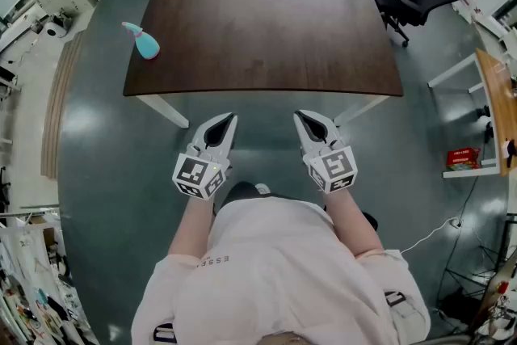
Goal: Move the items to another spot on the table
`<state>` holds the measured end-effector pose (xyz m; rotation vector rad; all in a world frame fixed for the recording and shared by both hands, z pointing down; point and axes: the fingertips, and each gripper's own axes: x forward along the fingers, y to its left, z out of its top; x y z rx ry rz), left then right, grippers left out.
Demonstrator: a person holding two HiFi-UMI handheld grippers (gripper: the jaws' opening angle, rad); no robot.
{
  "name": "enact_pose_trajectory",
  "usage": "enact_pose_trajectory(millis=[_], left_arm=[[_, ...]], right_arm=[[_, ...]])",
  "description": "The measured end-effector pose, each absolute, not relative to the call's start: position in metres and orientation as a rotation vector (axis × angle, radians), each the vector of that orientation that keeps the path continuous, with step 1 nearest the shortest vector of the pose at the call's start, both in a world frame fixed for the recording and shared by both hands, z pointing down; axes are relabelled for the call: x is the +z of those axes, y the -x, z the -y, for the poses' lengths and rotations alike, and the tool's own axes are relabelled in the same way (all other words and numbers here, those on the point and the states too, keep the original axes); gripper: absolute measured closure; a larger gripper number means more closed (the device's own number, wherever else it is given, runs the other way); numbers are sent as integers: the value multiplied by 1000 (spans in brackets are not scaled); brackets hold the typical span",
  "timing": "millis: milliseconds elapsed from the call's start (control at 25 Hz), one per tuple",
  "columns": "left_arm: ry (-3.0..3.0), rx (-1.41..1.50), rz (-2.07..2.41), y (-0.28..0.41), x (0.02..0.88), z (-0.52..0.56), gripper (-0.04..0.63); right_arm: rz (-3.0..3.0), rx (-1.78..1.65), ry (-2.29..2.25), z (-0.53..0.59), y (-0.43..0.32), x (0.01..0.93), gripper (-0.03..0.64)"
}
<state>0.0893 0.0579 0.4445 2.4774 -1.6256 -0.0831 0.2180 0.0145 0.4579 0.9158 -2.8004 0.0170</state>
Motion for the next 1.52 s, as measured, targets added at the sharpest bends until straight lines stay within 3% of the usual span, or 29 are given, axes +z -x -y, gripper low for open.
enact_pose_trajectory(millis=[840,1520], left_arm=[[-2391,-104,1730,-89,445,-55,588],[-2129,-133,2026,52,443,-73,588]], right_arm=[[2835,137,-897,13,-225,465,624],[2887,146,-560,29,-83,469,624]])
